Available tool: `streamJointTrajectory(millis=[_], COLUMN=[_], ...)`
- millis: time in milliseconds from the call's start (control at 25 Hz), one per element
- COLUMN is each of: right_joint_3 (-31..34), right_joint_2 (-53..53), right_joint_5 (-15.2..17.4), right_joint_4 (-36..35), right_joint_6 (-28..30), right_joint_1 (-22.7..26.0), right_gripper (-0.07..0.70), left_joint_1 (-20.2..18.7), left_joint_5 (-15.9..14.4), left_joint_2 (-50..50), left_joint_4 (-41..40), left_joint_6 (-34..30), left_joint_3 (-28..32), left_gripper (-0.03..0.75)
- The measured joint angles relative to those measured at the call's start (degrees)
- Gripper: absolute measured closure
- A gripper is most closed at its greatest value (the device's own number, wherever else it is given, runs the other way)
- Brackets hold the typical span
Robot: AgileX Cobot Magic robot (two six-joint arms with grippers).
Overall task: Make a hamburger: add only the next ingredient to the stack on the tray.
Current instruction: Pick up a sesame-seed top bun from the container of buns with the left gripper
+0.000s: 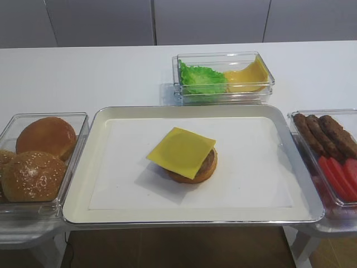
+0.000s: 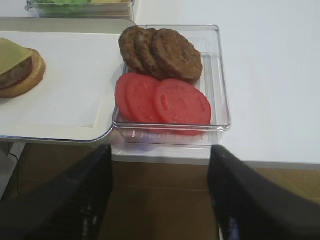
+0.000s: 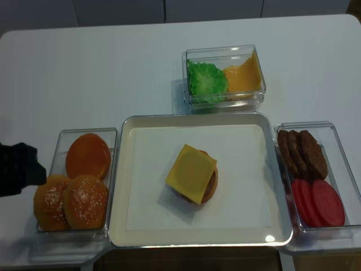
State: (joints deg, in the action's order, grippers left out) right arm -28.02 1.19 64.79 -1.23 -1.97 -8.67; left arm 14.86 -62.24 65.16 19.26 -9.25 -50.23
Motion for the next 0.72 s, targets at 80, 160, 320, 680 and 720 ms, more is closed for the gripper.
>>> streamJointTrajectory(millis=[80, 160, 320, 680, 720], right_joint_3=[0.0, 0.0, 0.0, 0.0, 0.0], right_joint_2=[0.0, 0.0, 0.0, 0.0, 0.0], right_joint_5=[0.0, 0.0, 0.0, 0.0, 0.0], right_joint_4=[0.0, 0.0, 0.0, 0.0, 0.0], right_joint_6=[0.0, 0.0, 0.0, 0.0, 0.0], right_joint_1=[0.0, 0.0, 0.0, 0.0, 0.0], right_gripper=[0.161, 0.161, 0.161, 0.162, 0.162], left_joint_1=[2.8, 5.4, 9.1, 10.8, 10.8], left_joint_5=[-1.4, -1.8, -2.3, -4.5, -4.5], left_joint_2=[1.3, 2.2, 4.5, 12.9, 13.5], left_joint_4=[1.7, 2.6, 5.1, 10.0, 10.0], left_joint_6=[-4.0, -7.6, -15.9, -26.4, -27.2], left_joint_3=[0.0, 0.0, 0.0, -0.1, -0.1], left_gripper=[0.296, 0.296, 0.296, 0.296, 0.296])
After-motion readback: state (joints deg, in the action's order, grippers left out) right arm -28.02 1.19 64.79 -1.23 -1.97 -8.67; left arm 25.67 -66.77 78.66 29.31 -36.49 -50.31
